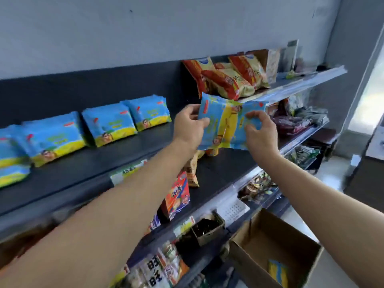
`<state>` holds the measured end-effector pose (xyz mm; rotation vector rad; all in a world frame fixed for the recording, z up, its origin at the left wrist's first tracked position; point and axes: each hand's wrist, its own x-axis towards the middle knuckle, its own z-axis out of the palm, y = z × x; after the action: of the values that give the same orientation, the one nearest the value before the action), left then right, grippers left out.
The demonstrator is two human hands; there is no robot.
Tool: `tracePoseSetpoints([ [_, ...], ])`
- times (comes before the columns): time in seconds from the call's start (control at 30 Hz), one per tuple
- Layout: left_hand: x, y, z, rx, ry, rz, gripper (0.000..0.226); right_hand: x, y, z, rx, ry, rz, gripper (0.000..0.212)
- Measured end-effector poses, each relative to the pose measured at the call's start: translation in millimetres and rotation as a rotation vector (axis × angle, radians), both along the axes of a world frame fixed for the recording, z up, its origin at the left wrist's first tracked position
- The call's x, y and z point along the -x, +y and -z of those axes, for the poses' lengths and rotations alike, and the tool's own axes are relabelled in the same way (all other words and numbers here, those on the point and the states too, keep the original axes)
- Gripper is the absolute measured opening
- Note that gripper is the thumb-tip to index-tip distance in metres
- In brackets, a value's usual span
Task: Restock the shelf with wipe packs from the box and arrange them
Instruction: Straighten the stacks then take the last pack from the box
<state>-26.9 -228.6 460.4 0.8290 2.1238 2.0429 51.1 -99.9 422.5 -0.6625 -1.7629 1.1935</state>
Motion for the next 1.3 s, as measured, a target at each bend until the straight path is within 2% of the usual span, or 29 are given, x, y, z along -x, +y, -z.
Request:
tracePoseSetpoints([
  [0.07, 13.9, -37.0, -17.0, -0.027, -0.012, -0.084, 0.031, 22.2, -27.7, -19.6, -0.055, 0.013, -0.084, 0.018],
  [0.23, 48.2, -132.3, -37.8, -0.028, -0.029, -0.269, 0.029, 74.5, -97.9, -48.9, -0.242, -0.057, -0.27, 0.03],
  [0.3, 58.7, -169.8, -42.4, -0.021, -0.021, -0.331, 0.027, 91.5, -123.7, -58.7, -0.28, -0.05, -0.355, 0.041],
  [0.4, 71.2, -218.3, -46.1, -0.023, 0.012, -0.446, 0.027, 113.9, -159.6, -67.2, -0.383, -0.08, -0.51, 0.071],
  [0.47, 77.7, -244.0, -46.1, 0.014, 0.044, -0.535, 0.028, 130.6, -178.8, -69.4, -0.438, -0.147, -0.568, 0.078],
  [0.57, 86.0, -274.7, -45.7, 0.06, 0.104, -0.641, 0.027, 159.1, -198.5, -71.7, -0.605, -0.267, -0.586, 0.051],
  [0.63, 90.8, -290.4, -46.2, 0.105, 0.14, -0.712, 0.027, 176.4, -208.9, -74.0, -0.72, -0.299, -0.635, 0.042],
  [0.8, 101.7, -318.2, -44.3, 0.216, 0.2, -0.833, 0.026, 224.9, -233.1, -76.1, -0.932, -0.358, -0.773, 0.044],
  [0.9, 105.7, -327.4, -42.4, 0.35, 0.205, -0.877, 0.026, 249.2, -244.6, -73.8, -1.051, -0.439, -0.863, 0.045],
  [1.03, 110.3, -335.2, -36.0, 0.466, 0.186, -0.93, 0.026, 274.7, -255.3, -65.2, -1.181, -0.45, -0.861, 0.044],
  [1.17, 107.9, -342.8, -26.1, 0.62, 0.124, -0.931, 0.03, 290.7, -266.3, -55.9, -1.161, -0.414, -0.883, 0.039],
  [1.3, 103.7, -351.6, -22.4, 0.738, 0.092, -0.948, 0.023, 298.0, -275.9, -49.1, -1.244, -0.338, -0.746, 0.036],
])
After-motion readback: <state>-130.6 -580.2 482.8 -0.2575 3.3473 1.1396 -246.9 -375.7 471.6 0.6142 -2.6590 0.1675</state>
